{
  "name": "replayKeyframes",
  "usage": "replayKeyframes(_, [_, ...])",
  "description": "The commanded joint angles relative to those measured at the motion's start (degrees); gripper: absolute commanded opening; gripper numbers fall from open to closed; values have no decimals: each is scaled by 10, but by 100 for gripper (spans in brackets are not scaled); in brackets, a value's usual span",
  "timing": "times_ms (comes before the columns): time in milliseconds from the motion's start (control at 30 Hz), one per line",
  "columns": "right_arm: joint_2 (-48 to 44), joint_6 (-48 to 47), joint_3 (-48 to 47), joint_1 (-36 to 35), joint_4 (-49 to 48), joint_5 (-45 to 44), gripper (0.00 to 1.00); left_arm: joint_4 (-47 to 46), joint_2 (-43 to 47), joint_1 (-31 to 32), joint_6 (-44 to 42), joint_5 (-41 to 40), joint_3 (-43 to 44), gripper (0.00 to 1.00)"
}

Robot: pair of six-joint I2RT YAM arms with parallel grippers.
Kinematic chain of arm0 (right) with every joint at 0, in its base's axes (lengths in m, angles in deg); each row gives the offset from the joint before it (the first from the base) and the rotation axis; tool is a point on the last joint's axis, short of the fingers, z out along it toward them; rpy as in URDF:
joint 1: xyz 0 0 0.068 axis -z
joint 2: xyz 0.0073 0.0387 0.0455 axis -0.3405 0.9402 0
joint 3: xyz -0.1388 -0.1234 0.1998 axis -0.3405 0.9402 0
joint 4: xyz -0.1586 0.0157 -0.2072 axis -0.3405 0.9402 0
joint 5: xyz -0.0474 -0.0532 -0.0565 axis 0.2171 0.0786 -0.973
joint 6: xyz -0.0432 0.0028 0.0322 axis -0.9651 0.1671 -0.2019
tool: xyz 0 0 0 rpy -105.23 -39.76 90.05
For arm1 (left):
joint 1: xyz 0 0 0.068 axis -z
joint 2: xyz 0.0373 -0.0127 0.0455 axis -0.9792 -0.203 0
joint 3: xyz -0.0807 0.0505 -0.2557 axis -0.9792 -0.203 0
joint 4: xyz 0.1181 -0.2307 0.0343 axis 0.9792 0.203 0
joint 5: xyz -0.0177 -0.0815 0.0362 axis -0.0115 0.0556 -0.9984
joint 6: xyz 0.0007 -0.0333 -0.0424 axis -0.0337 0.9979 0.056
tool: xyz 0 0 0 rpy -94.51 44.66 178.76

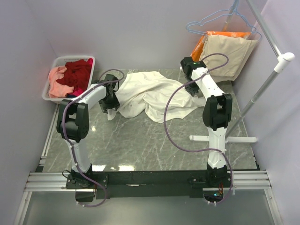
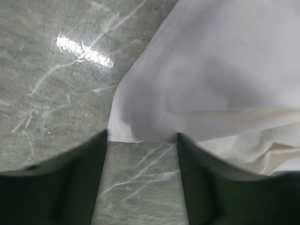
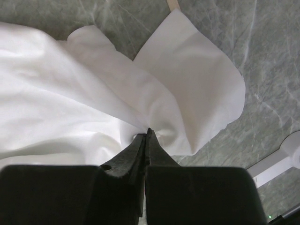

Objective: Fold and stack the t-shirts
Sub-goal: Flatten the tshirt out

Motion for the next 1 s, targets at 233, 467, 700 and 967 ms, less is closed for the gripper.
replayKeyframes(233, [-42,-4,17,1,-23,4,0,6,-40,5,11,-62,92,2])
replayKeyframes(467, [-66,-3,27,1,-23,1,0,22,-22,5,7,-90,128,1])
replayKeyframes(700, [-124,-4,1,0,-9,-17,0,43,48,5,0,-146,189,1])
replayKeyframes(967, [-180,-17,-67,1,16,-39,0,66,102,5,-21,-172,276,1])
